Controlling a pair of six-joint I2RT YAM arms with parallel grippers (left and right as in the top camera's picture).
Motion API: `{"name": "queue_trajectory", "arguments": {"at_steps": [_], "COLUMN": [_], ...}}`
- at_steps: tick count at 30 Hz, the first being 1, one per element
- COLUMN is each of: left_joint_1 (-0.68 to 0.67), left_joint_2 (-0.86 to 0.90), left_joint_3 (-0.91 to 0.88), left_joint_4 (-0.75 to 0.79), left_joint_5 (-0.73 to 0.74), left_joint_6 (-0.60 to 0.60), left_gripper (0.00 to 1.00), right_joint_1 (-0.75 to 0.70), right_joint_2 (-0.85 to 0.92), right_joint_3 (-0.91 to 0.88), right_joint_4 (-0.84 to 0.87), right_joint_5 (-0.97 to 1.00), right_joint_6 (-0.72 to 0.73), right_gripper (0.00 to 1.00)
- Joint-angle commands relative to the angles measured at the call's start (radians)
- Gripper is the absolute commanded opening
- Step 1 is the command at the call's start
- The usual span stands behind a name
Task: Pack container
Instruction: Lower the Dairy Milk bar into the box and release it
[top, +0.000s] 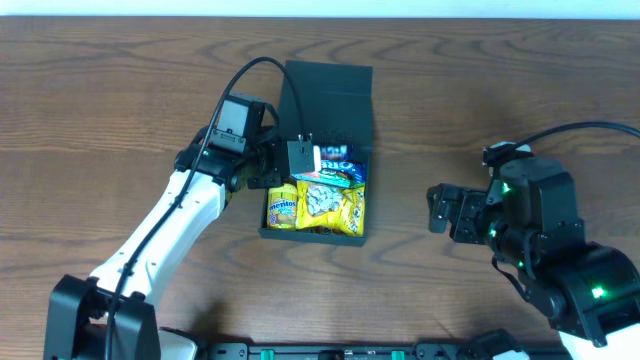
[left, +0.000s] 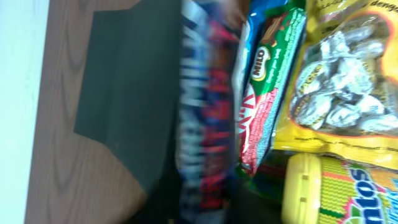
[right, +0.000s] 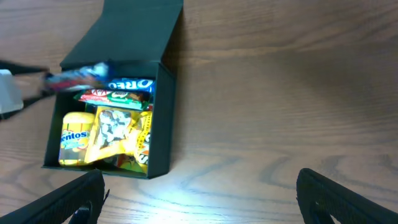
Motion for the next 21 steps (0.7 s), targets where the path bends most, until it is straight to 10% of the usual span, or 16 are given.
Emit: {"name": "queue_trajectory", "arguments": {"at_steps": [1,13,14,16,17,21], "left_joint_1": [-0.003,-0.004,-0.004,-0.004,-0.004,-0.001], "left_joint_2": [0.003,-0.103,-0.119,-0.156,-0.167,-0.174], "left_joint_3": [0.003,0.005,0.005,0.005,0.005,0.005], "left_joint_4": [0.022,0.093,0.093,0.088,0.076,-0.019], "left_joint_5": [-0.010,-0.011,-0.010,-0.011,-0.011,-0.059], "left_joint_6": [-0.013,-0.410,-0.422,-0.456,-0.459,-0.457], "left_gripper": [0.95,0.95,0.89,0.38,0.06,0.06], "right_joint_1": [-0.008,-0.008,-0.008,-0.008,-0.008,-0.008], "right_joint_2": [-0.004,0.041,0.055,0.092,0.120,0.251], "right_joint_3": [0.002,0.001,-0.001,-0.002,-0.002,-0.002], "right_joint_4": [-0.003,0.004,0.006,0.014,0.024,0.098], "right_joint_5": [0.014,0.014,0.014,0.013,0.009,-0.019], "right_joint_6": [-0.010,-0.010,-0.010,-0.010,-0.010,-0.015], "right_gripper": [0.98,0.89,0.80,0.15,0.01,0.01]}}
